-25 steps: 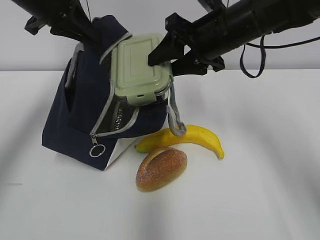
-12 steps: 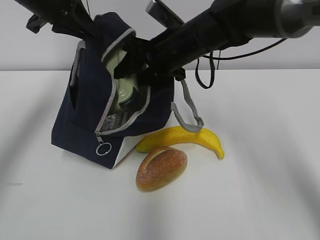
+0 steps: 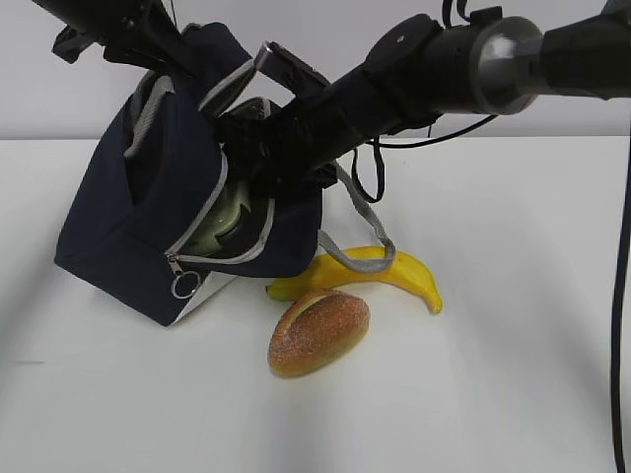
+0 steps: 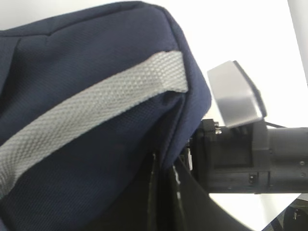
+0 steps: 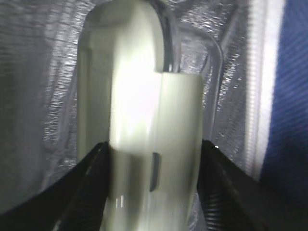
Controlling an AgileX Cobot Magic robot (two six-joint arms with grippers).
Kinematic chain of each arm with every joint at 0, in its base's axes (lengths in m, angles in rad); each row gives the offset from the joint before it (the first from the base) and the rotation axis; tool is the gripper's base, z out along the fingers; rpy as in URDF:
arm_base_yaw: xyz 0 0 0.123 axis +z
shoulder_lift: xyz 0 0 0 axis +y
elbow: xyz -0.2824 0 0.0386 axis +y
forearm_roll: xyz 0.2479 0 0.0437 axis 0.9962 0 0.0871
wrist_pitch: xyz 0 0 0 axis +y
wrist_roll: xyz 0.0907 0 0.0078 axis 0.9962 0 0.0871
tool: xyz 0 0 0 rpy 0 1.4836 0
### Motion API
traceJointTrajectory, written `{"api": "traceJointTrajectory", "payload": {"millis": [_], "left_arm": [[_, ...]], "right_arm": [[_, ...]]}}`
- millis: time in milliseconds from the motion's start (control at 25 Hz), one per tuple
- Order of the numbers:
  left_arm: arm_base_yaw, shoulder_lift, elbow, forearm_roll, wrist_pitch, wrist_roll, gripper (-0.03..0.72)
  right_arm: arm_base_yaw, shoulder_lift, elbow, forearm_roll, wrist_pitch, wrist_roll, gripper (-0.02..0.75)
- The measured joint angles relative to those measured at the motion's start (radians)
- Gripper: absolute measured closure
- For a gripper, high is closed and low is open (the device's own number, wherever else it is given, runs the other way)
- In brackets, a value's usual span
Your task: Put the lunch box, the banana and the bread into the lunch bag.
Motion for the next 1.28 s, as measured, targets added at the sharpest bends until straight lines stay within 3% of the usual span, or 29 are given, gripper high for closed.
{"api": "traceJointTrajectory", "payload": {"millis": [200, 440, 640, 920, 1120, 1280], "left_arm": [[0.0, 0.0, 0.0, -0.004, -0.004, 0.0, 0.704], [-0.005, 0.0, 0.0, -0.003, -0.01, 0.0, 0.704], [0.003, 0.0, 0.0, -0.001, -0.01, 0.0, 0.704], [0.043, 0.0, 0.0, 0.001, 0.01, 0.0, 0.704], [0.07, 0.0, 0.0, 0.015, 0.053, 0.0, 0.704], [0.073, 0.0, 0.0, 0.08, 0.07, 0.0, 0.704]], "right_arm": [[0.0, 0.02, 0.0, 0.0, -0.005, 0.001, 0.304], [0.0, 0.022, -0.011, 0.021, -0.029, -0.001, 0.205], [-0.002, 0.014, -0.012, 0.006, 0.009, -0.007, 0.19], [-0.048, -0.052, -0.107, -0.167, 0.254, 0.002, 0.183], [-0.059, -0.091, -0.254, -0.408, 0.463, 0.058, 0.183], [-0.061, -0.112, -0.346, -0.588, 0.507, 0.125, 0.183]]}}
